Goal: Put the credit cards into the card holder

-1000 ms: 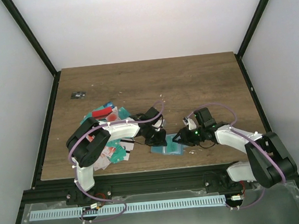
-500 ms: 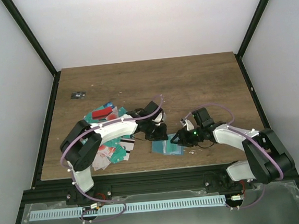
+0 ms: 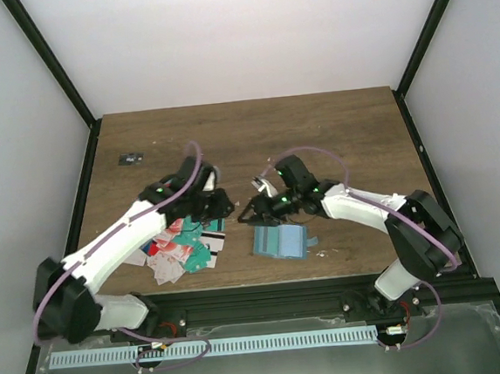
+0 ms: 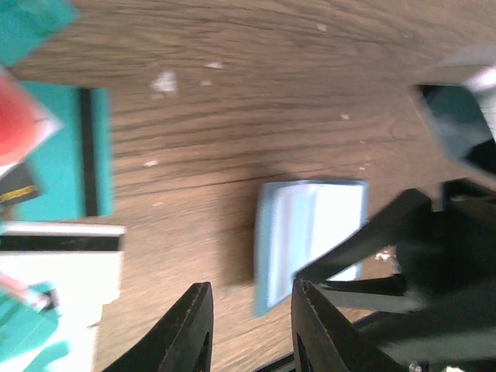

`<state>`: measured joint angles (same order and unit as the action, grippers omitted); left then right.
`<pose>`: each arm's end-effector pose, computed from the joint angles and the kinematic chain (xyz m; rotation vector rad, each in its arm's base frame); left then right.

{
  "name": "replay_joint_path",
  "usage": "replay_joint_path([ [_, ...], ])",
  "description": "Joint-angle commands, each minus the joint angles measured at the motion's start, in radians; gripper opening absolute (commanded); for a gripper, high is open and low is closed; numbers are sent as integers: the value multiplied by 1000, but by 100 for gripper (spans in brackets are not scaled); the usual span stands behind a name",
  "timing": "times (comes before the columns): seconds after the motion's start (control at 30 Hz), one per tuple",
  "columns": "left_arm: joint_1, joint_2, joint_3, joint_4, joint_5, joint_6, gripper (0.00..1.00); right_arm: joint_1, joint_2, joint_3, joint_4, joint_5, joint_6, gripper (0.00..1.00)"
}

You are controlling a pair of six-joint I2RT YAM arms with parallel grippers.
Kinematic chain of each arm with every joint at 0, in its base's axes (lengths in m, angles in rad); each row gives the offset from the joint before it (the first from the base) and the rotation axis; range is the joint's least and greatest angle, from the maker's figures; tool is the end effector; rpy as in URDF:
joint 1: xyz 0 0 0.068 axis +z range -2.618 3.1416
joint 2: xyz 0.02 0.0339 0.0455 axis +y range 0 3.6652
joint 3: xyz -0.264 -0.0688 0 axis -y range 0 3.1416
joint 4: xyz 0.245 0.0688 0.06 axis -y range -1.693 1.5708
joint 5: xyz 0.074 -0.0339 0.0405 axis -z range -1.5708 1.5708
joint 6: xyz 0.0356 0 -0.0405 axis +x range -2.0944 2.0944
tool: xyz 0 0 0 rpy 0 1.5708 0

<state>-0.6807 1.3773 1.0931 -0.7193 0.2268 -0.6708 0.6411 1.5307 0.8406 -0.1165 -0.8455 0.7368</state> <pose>0.2123 -0.1822 0.2698 0.1046 2.7415 -0.7436 0.2278 0.2032 0.1971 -0.3484 2.6440 1.5817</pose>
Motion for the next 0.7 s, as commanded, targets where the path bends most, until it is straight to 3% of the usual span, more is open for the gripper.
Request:
replay_joint_path([
  [0.0, 61, -146, -102, -132, -82, 1, 33, 59, 27, 165, 69, -59, 52, 50],
  [0.4, 119, -421, -407, -156, -110, -213, 41, 108, 121, 233, 18, 63, 19, 51],
  [0.67, 202, -563, -584, -65, -87, -360, 43, 188, 243, 303, 33, 122, 37, 50],
])
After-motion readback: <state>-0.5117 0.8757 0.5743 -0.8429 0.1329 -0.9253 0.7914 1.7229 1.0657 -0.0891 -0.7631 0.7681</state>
